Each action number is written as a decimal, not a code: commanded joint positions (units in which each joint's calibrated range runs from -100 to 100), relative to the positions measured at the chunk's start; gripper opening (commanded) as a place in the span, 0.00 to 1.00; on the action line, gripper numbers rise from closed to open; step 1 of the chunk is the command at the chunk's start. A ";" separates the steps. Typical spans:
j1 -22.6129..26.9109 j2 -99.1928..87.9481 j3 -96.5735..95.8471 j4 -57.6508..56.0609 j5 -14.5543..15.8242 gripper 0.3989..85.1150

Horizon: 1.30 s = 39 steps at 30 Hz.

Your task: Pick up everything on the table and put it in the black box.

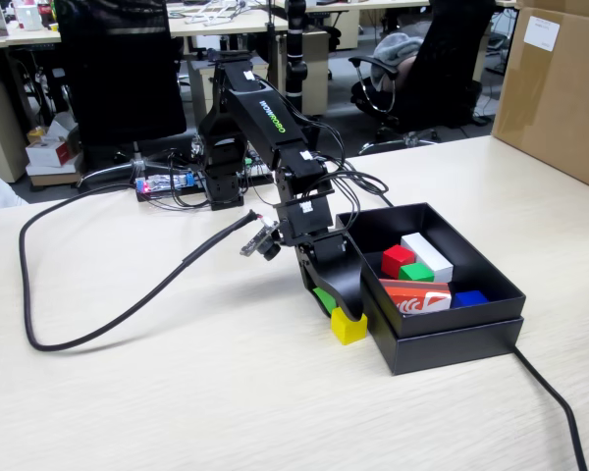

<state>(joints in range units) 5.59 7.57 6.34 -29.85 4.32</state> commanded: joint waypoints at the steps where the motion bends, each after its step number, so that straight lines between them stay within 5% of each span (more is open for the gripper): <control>1: 0.05 -0.29 2.63 1.56 -0.20 0.36; 7: -0.10 -0.52 2.27 1.21 0.15 0.16; 14: -0.20 -0.52 2.09 1.04 0.10 0.16; 17: -0.24 -0.86 2.18 0.78 0.34 0.06; 39: -0.24 -16.47 7.62 -13.65 1.71 0.06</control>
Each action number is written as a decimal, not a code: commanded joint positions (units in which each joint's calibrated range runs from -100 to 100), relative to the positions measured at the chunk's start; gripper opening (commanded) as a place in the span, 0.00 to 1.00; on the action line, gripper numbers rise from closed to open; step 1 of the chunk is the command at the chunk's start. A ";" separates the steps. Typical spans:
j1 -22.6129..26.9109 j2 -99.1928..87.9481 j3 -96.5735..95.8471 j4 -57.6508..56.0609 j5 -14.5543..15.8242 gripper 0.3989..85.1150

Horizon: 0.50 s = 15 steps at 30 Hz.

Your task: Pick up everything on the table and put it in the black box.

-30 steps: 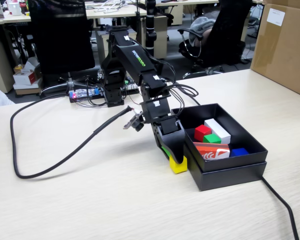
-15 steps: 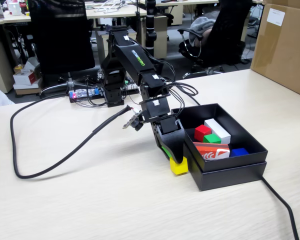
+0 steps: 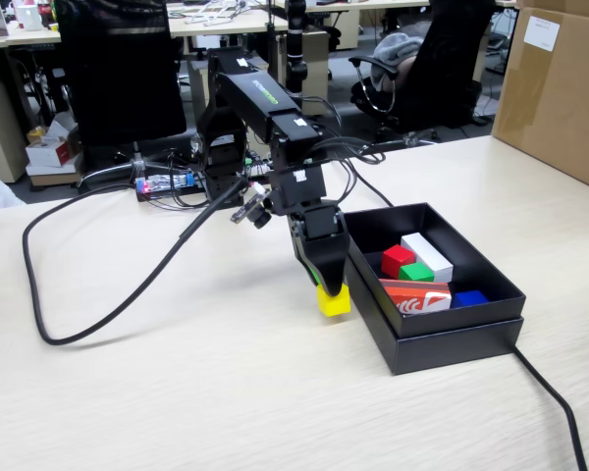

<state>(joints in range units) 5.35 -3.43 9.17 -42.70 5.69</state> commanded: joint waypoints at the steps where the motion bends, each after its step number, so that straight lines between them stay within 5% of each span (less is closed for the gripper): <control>1: -0.05 -6.38 5.15 -1.31 0.44 0.06; 9: 0.59 -12.23 15.67 -11.08 0.93 0.06; 15: 6.79 -18.43 24.10 -17.04 2.83 0.06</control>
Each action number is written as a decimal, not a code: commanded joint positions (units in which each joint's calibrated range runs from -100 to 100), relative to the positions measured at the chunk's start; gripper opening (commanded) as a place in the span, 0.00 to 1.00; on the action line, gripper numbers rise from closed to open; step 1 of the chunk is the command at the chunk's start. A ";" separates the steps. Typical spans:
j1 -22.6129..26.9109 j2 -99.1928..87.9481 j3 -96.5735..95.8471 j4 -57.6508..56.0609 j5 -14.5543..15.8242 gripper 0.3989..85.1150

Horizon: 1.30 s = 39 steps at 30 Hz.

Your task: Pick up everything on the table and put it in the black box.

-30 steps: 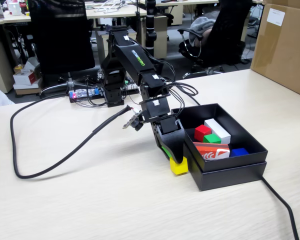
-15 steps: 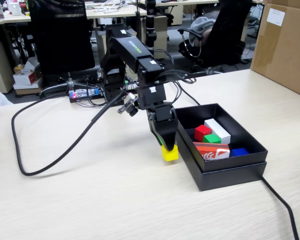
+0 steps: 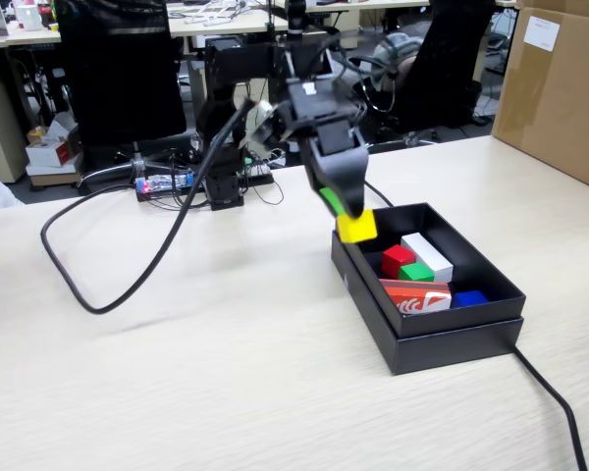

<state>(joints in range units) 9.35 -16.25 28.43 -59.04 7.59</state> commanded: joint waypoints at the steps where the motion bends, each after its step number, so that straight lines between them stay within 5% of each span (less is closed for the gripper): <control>1: 3.37 -5.61 4.93 -0.79 1.17 0.06; 9: 8.69 -1.94 0.12 -0.87 2.88 0.06; 18: 7.72 4.14 -8.67 3.45 -1.95 0.07; 25: 7.28 5.29 -13.66 7.68 -2.78 0.07; 32: 7.52 5.52 -17.37 7.94 -3.61 0.44; 39: 6.84 -0.68 -14.84 8.02 -3.57 0.51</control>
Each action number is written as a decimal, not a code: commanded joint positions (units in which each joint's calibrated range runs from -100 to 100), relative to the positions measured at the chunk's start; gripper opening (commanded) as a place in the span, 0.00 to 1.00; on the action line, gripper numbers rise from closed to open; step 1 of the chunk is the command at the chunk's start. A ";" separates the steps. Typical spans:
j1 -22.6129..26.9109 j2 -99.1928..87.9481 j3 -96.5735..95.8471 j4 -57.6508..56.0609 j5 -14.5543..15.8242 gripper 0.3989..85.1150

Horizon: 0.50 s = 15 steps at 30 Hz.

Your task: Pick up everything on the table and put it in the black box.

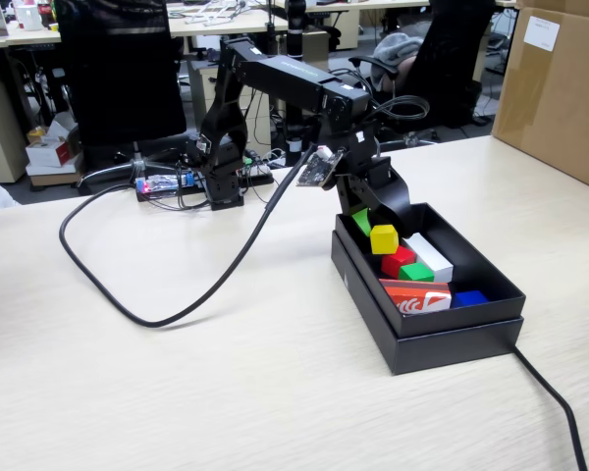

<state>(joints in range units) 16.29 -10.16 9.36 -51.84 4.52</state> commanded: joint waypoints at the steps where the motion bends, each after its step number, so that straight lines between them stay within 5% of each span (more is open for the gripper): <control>1: -0.24 -8.37 4.70 0.82 -0.49 0.52; 15: -8.30 -24.43 5.69 0.82 -0.63 0.57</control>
<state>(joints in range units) 9.74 -29.84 12.83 -51.92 4.57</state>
